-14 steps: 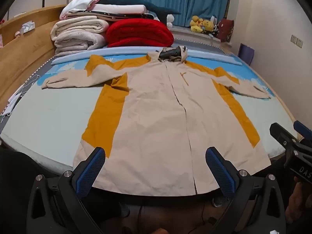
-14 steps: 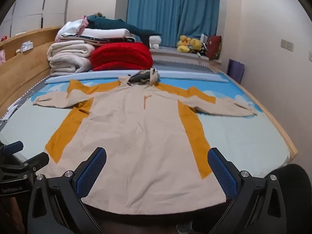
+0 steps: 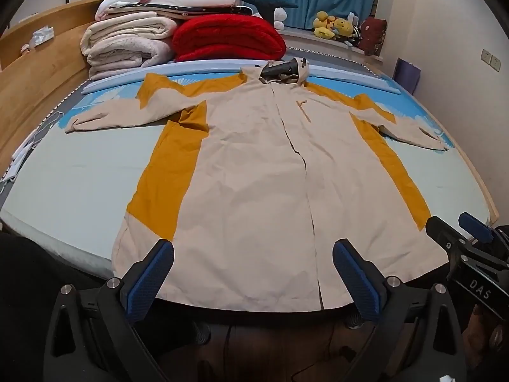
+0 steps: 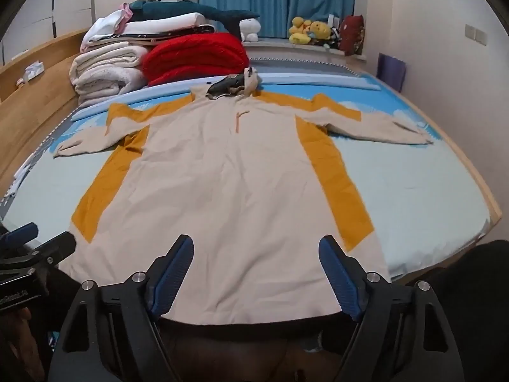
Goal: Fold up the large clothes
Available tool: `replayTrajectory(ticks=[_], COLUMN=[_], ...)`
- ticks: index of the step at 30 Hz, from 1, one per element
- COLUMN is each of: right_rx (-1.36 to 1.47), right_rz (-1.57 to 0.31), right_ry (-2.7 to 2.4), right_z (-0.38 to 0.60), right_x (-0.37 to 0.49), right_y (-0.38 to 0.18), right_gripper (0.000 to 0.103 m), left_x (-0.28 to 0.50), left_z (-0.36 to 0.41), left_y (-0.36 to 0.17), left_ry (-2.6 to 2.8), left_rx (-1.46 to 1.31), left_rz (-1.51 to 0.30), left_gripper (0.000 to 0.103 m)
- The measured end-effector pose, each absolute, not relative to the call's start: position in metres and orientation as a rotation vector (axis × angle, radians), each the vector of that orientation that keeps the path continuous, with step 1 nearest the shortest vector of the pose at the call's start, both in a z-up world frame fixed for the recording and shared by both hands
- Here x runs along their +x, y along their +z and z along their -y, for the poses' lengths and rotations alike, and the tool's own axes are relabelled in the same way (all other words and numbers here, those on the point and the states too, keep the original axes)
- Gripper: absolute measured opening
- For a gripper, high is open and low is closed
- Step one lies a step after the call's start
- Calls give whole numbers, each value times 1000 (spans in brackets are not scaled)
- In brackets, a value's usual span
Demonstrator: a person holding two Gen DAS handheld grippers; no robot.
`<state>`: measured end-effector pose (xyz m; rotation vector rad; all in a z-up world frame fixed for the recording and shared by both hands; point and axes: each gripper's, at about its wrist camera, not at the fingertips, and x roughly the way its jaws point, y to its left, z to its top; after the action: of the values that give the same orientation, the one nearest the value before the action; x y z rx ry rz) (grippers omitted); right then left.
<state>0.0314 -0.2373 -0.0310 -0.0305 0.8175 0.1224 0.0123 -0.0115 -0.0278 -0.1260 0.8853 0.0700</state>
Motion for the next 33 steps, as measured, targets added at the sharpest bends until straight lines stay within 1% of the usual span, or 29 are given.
replayTrajectory(ticks=[8, 33], right_rx=[-36, -47], right_rz=[-794, -767], right_ry=[174, 222], right_z=[225, 215], right_x=[27, 25], right_y=[-22, -19], right_gripper=[81, 81], left_x=[13, 12], left_z=[11, 10], left_y=[-31, -32], left_ry=[75, 75], left_rx=[-122, -121], left_rz=[-892, -892], left_gripper=[99, 99])
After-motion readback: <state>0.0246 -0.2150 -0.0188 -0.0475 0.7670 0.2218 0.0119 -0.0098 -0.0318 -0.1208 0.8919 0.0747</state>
